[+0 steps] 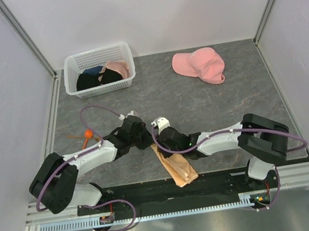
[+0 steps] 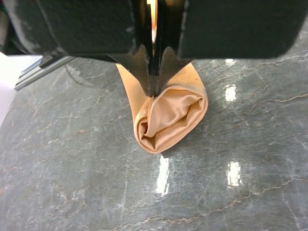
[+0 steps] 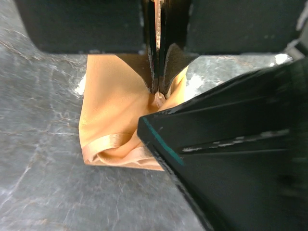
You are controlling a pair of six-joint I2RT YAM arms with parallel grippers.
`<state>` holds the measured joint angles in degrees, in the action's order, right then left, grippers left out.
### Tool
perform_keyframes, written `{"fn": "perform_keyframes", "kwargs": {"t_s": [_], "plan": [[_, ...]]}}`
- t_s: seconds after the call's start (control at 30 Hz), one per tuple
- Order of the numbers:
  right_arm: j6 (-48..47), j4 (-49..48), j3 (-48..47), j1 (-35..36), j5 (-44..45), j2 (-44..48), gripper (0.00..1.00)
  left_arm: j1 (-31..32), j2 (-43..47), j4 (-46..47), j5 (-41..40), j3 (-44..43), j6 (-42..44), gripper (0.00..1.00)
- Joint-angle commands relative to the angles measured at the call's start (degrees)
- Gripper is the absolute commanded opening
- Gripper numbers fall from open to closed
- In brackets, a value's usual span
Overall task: Fold the napkin into a case and place the utensils inside
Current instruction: Grasp the top corner of the smaller rectangle folded napkin from the folded napkin, then move the smaller rectangle-folded napkin to the center of the board.
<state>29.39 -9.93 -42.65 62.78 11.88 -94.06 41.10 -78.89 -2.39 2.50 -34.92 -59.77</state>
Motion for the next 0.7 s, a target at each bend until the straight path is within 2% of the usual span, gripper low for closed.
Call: {"fn": "perform_keyframes", "kwargs": {"t_s": [0.0, 0.2, 0.27, 0.3, 0.37, 0.47, 0.57, 0.6, 0.67], "plan": [[1.64, -5.09, -2.17, 0.23, -1.07, -3.58, 0.0, -0.06, -0.2, 4.13, 0.83, 1.86, -4.56, 0.02], [2.78, -3.43, -1.99, 0.32, -1.68, -1.57, 0.0, -0.06, -3.37, 3.89, 0.49, 1.08, -3.17, 0.02], [3.48, -1.24, -2.43, 0.06, -2.3, -1.04, 0.03, -0.06, -4.16, 3.71, 0.57, 0.03, -2.2, 0.02], [4.09, -0.71, -2.43, 0.06, -2.21, -0.78, 0.14, -0.06, -4.42, 3.54, 0.66, -0.32, -1.93, 0.02], [5.58, -0.17, -1.38, -0.12, -3.0, 1.07, 0.27, -0.06, -5.13, 2.75, 0.57, -1.11, -1.14, 0.02], [6.99, 0.44, 0.29, -0.9, -4.92, 4.14, 0.34, -0.14, -4.87, -0.23, -0.3, -2.08, 0.35, 0.02], [7.61, 3.15, 1.08, -1.52, -5.9, 7.74, 0.36, -0.14, -3.73, -3.56, -2.24, -3.48, 2.71, 0.09], [7.88, 3.69, 1.43, -1.7, -6.77, 8.71, 0.37, -0.14, -2.94, -4.71, -4.07, -4.1, 3.77, 0.18], [8.23, 5.09, 1.96, -2.92, -8.01, 11.7, 0.43, -0.14, -2.41, -8.65, -4.96, -6.64, 6.31, 0.25]]}}
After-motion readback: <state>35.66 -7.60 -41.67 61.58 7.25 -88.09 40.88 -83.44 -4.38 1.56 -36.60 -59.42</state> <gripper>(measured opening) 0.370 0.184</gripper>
